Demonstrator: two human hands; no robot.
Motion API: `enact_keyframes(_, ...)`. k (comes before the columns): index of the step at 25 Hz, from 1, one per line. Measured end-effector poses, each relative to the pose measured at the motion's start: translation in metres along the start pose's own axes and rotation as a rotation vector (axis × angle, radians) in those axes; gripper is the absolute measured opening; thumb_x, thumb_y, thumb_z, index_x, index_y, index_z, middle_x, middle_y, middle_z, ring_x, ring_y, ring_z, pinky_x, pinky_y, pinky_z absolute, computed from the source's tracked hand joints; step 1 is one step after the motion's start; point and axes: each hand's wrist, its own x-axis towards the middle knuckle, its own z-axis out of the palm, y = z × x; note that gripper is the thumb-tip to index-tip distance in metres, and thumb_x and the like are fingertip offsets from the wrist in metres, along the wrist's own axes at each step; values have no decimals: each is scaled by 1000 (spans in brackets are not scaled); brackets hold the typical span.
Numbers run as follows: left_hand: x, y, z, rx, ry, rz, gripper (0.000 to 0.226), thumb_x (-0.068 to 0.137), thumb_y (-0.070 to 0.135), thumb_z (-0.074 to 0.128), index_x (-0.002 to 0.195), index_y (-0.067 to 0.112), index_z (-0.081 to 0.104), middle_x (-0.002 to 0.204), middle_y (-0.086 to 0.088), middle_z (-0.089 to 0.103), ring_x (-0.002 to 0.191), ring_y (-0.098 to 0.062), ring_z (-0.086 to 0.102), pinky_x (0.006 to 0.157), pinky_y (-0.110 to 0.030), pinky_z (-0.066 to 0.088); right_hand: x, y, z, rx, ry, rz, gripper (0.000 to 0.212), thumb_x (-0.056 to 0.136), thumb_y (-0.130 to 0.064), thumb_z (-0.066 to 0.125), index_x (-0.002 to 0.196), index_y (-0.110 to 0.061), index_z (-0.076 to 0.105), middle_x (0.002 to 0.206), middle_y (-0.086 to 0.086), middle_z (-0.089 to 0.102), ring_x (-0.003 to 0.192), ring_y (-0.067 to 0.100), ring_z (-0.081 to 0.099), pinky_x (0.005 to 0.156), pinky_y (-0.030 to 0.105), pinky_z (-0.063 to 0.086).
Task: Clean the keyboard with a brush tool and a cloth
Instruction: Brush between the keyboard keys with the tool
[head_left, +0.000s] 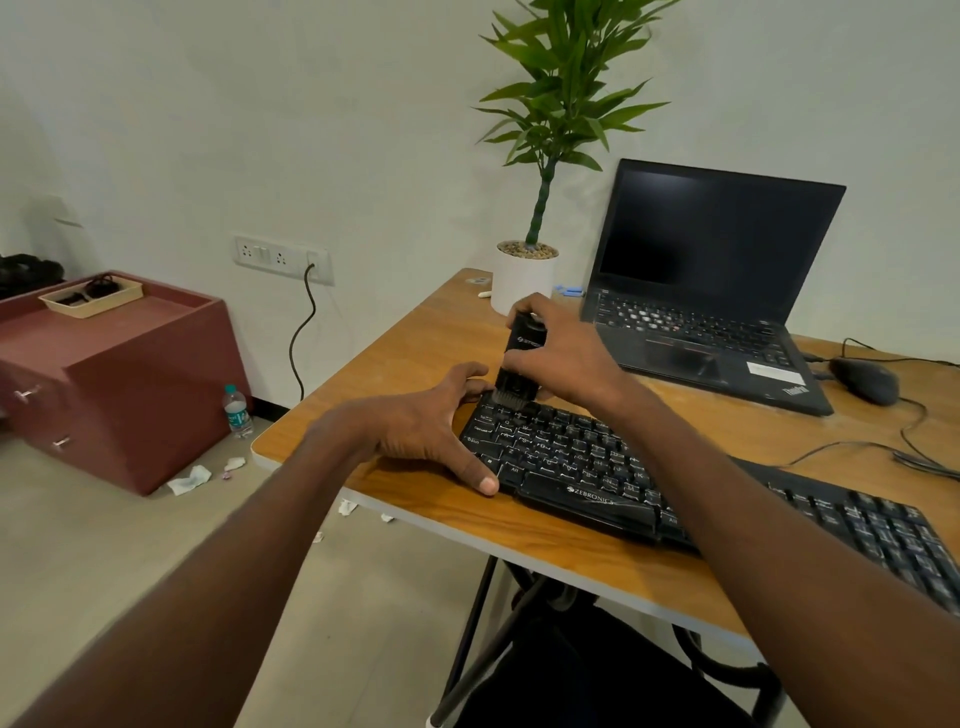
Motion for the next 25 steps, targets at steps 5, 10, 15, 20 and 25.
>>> enact_keyframes(5,1,-2,1,-3,8,-4,149,47,53,103,157,55,2,163,15,33,145,-19,40,122,-48,38,-1,-9,2,-102,-9,-133,44,81,-23,77,118,-31,56,106,-7,61,103,20,62,79,34,59)
enact_keyframes(10,-1,0,1,-11,4,-12,146,53,46,103,158,53,2,163,15,31,144,-19,39,123,-46,37,-3,-7,-1,-245,18,-100,40,76,-33,76,111,-36,58,101,-9,63,99,20,61,78,35,57)
enact_keyframes(15,0,0,1,2,1,-3,145,53,47,102,157,54,2,166,15,28,144,-19,38,123,-46,36,-11,2,-3,-72,28,-62,40,83,-23,75,115,-34,55,101,-10,59,97,20,65,79,38,62)
enact_keyframes(20,1,-1,0,2,-1,-7,145,51,49,103,156,56,3,166,13,27,146,-22,38,123,-47,37,-9,5,-5,65,83,70,39,84,-21,76,117,-30,56,106,-5,59,101,24,65,75,44,65)
enact_keyframes(25,0,0,0,9,-4,-13,142,55,46,101,157,55,2,167,15,25,148,-20,35,123,-45,35,-3,0,-13,-273,83,42,40,80,-28,76,115,-29,58,103,-3,62,99,23,63,76,37,57)
